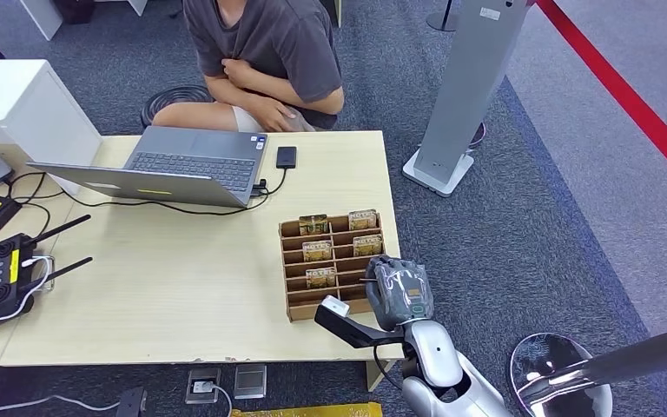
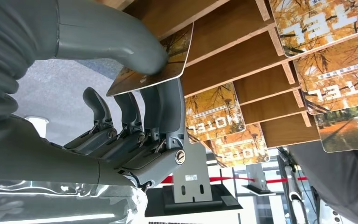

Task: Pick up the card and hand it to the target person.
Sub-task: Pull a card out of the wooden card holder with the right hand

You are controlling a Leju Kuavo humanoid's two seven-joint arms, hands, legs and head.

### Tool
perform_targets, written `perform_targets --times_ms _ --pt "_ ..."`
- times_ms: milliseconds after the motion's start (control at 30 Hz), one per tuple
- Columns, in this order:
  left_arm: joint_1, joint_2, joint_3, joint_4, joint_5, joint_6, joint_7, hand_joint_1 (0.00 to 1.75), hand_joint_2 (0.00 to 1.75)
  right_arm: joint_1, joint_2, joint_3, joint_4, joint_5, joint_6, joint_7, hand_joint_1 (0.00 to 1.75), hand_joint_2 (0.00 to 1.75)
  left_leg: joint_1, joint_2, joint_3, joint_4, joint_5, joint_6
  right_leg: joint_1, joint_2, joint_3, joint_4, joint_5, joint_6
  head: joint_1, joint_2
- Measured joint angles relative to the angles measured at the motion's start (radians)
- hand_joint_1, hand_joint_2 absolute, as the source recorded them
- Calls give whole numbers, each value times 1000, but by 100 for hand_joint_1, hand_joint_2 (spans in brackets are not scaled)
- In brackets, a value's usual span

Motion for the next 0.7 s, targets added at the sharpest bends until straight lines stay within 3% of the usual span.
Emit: perform_targets --times_ms 167,700 --pt "0 0 -4 0 4 0 -2 0 0 1 -4 -6 -28 8 4 -7 158 175 0 0 0 0 0 0 0 0 0 0 0 0 0 0" --pt "1 1 -17 0 27 -2 -13 0 0 -43 -45 -73 -276 156 10 -51 150 175 0 0 0 0 0 0 0 0 0 0 0 0 0 0"
